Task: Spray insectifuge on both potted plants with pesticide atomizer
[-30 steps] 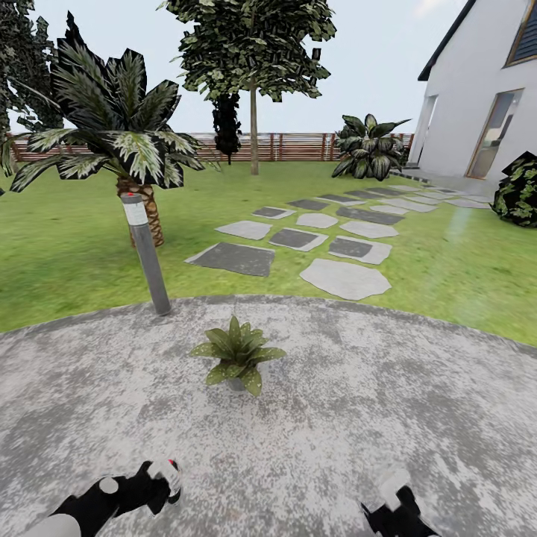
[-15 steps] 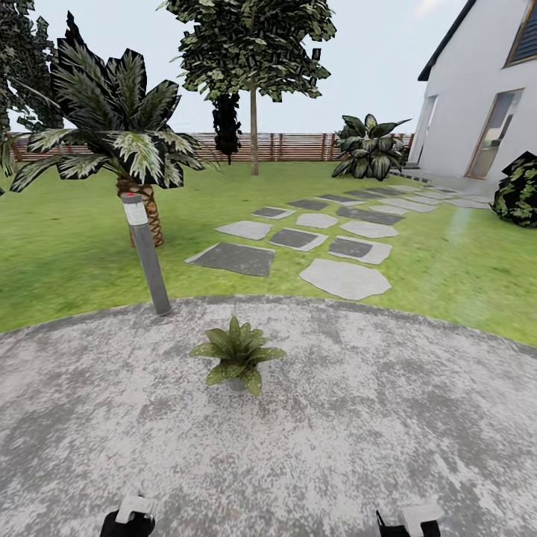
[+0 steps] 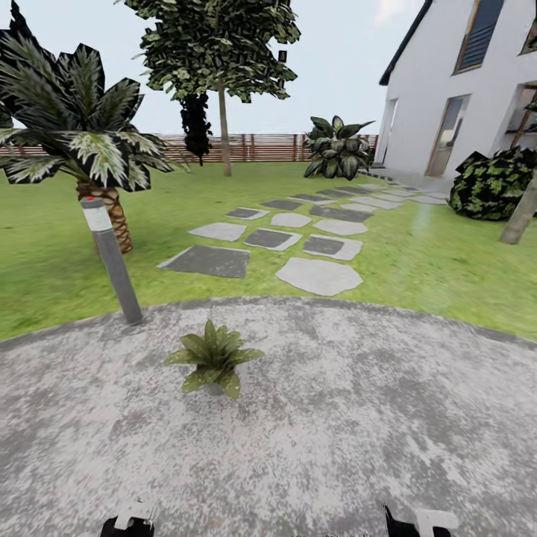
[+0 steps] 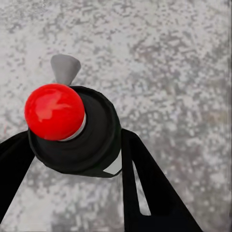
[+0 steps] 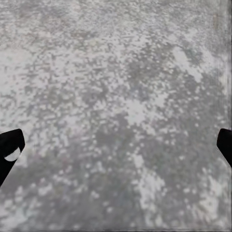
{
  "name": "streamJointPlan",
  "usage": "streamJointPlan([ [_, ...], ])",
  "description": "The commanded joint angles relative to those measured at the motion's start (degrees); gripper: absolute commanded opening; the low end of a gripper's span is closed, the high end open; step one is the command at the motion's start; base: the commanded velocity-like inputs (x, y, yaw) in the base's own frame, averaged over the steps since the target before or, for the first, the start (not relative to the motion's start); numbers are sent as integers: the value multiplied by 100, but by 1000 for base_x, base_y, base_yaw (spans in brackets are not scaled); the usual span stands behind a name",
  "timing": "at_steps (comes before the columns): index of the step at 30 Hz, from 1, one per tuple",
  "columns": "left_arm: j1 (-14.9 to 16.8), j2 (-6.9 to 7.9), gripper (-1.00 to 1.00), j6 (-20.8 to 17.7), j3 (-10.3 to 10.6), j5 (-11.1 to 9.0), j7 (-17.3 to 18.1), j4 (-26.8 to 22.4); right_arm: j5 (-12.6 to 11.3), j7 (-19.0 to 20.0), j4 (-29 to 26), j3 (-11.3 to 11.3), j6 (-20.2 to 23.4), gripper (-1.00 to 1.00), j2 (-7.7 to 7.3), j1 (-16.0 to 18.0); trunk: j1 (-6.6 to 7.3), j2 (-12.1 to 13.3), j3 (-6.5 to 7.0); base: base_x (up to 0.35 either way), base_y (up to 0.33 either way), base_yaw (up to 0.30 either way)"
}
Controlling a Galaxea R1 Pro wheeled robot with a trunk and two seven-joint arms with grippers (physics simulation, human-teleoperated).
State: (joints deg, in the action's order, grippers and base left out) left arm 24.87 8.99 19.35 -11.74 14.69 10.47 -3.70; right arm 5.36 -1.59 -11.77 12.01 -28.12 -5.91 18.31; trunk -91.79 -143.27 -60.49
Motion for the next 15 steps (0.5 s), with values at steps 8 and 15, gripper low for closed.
streamJointPlan([
  [8,-17,3,-100,17,-56,47,25,1,53,-17,56,30,-18,100,2,6,1,-2,-5,0,0,-300],
  [15,-17,6,-100,17,-56,48,-15,1,53,-12,181,30,-18,100,3,6,1,-2,-5,0,0,-300],
])
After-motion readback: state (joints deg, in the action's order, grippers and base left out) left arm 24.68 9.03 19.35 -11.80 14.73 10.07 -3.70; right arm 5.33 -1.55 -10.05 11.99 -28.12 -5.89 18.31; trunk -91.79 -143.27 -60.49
